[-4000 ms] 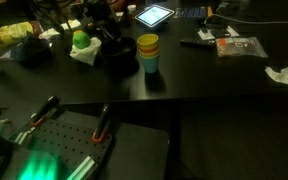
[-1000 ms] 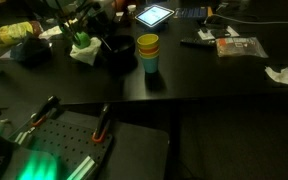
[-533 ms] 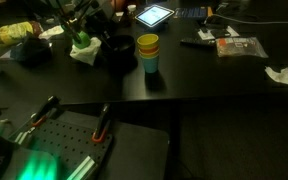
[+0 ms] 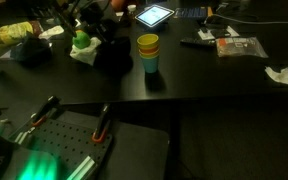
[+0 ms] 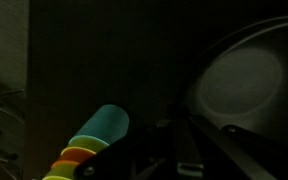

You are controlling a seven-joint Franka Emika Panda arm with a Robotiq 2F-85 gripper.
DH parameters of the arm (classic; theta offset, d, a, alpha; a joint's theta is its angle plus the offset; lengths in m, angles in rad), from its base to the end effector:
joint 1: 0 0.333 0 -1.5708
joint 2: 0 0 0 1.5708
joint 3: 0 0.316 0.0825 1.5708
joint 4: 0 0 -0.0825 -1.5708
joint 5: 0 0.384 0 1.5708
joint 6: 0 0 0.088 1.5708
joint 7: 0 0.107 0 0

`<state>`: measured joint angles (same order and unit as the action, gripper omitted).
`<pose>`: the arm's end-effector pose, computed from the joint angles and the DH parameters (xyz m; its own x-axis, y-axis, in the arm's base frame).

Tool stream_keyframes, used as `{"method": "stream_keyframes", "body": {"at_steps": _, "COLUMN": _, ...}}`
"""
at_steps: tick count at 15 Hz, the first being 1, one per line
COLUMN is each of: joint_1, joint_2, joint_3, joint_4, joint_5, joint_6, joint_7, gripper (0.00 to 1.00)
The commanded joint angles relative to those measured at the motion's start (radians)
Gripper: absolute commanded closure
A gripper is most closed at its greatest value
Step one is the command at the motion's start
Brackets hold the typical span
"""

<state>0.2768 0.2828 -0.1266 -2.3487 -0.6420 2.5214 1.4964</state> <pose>0.4951 0.0785 0.2026 0.6931 -0.6529 0.3055 -0.7189 -0.6568 0.2275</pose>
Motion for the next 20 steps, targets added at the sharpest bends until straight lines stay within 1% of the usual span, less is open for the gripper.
{"method": "stream_keyframes", "body": {"at_steps": 1, "joint_1": -0.013, "joint_2": -0.032, "joint_3": 0.027, "joint_4": -0.004, "joint_5": -0.041, "joint_6": -0.027, "joint_7": 0.022, "gripper": 0.98}}
{"method": "stream_keyframes", "body": {"at_steps": 4, "joint_1": -0.006, "joint_2": -0.071, "joint_3": 0.030, "joint_4": 0.002, "joint_5": -0.113, "joint_6": -0.048, "joint_7": 0.047, "gripper": 0.98}}
{"method": "stream_keyframes", "body": {"at_steps": 8, "joint_1": -0.026, "joint_2": -0.109, "joint_3": 0.059, "joint_4": 0.016, "joint_5": -0.198, "joint_6": -0.120, "joint_7": 0.056, "gripper": 0.98}}
{"method": "stream_keyframes", "body": {"at_steps": 10, "joint_1": -0.041, "joint_2": -0.122, "joint_3": 0.078, "joint_4": 0.020, "joint_5": -0.216, "joint_6": -0.153, "joint_7": 0.041, "gripper": 0.98}}
{"method": "stream_keyframes", "body": {"at_steps": 14, "joint_1": -0.085, "joint_2": -0.165, "joint_3": 0.110, "joint_4": 0.009, "joint_5": -0.184, "joint_6": -0.160, "joint_7": -0.017, "gripper": 0.98}}
{"method": "stream_keyframes", "body": {"at_steps": 18, "joint_1": -0.123, "joint_2": -0.213, "joint_3": 0.131, "joint_4": -0.004, "joint_5": -0.144, "joint_6": -0.153, "joint_7": -0.119, "gripper": 0.98}}
{"method": "stream_keyframes", "body": {"at_steps": 20, "joint_1": -0.134, "joint_2": -0.241, "joint_3": 0.143, "joint_4": -0.018, "joint_5": -0.117, "joint_6": -0.161, "joint_7": -0.211, "gripper": 0.98}}
